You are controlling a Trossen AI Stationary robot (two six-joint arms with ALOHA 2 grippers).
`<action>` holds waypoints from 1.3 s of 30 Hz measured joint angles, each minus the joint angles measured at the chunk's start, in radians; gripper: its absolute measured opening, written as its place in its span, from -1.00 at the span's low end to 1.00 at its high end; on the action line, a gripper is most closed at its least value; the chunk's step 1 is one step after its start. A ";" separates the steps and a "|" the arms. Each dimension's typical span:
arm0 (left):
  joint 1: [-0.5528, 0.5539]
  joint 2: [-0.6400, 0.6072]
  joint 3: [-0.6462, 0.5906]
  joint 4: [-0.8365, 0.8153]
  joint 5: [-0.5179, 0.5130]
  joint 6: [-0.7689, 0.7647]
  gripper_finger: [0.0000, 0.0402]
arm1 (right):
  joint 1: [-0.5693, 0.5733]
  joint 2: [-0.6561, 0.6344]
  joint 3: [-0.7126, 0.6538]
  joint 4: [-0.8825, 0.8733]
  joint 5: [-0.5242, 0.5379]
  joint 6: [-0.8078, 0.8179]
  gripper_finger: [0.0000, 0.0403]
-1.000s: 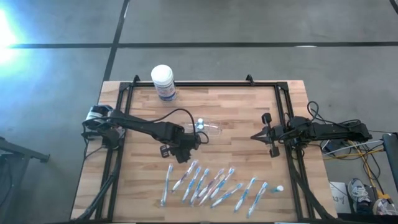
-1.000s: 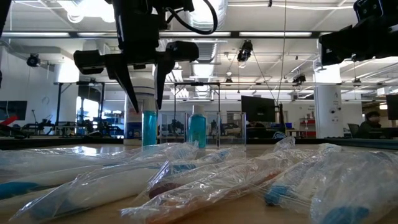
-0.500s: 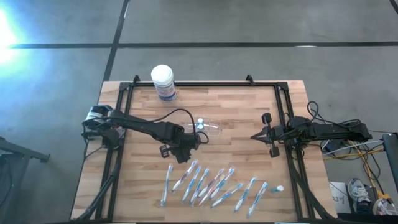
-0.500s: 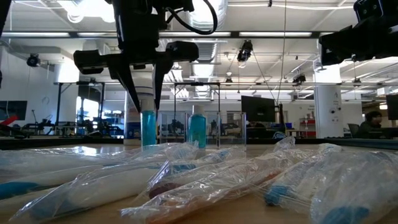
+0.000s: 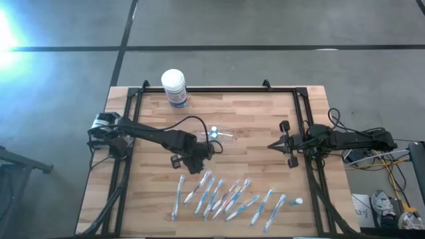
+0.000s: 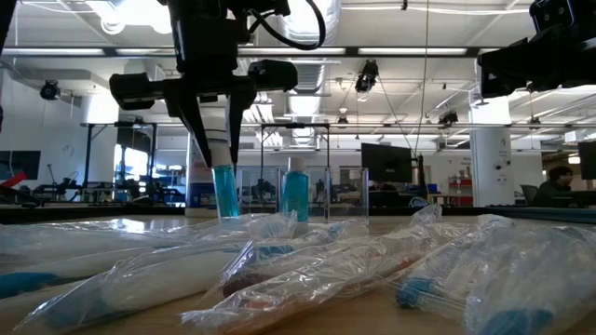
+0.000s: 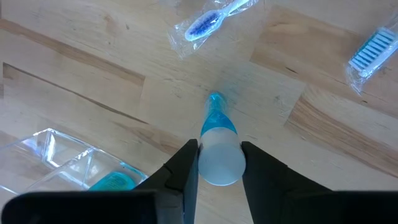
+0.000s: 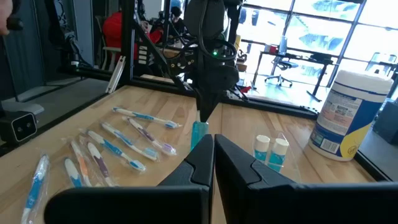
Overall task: Pick & Place toothbrushing station
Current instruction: Put the blue mouthwash into the transparent bin organizer
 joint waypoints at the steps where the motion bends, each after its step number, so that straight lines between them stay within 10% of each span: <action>1: 0.000 0.000 0.001 0.000 0.000 -0.007 -0.50 | 0.000 0.000 0.000 0.000 0.000 0.000 -0.96; 20: 0.025 -0.164 0.090 -0.053 0.127 -0.311 -0.50 | 0.000 -0.001 0.000 0.000 0.000 0.000 -0.96; 39: 0.095 -0.764 -0.314 0.059 0.268 -0.814 -0.50 | 0.000 0.000 0.000 0.025 0.001 0.038 -0.96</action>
